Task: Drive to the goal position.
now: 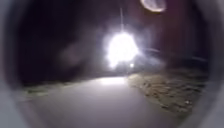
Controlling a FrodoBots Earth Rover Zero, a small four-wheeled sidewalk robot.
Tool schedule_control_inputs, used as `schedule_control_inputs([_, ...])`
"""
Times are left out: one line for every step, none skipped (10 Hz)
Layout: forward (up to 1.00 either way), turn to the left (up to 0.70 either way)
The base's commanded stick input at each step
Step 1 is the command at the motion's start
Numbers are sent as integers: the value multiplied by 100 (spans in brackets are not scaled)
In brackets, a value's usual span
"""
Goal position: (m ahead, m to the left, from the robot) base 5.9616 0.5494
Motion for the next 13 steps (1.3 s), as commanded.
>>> schedule_control_inputs([85,0])
schedule_control_inputs([85,0])
schedule_control_inputs([85,0])
schedule_control_inputs([85,0])
schedule_control_inputs([85,0])
schedule_control_inputs([85,0])
schedule_control_inputs([85,0])
schedule_control_inputs([85,0])
schedule_control_inputs([85,0])
schedule_control_inputs([85,0])
schedule_control_inputs([85,0])
schedule_control_inputs([85,0])
schedule_control_inputs([85,0])
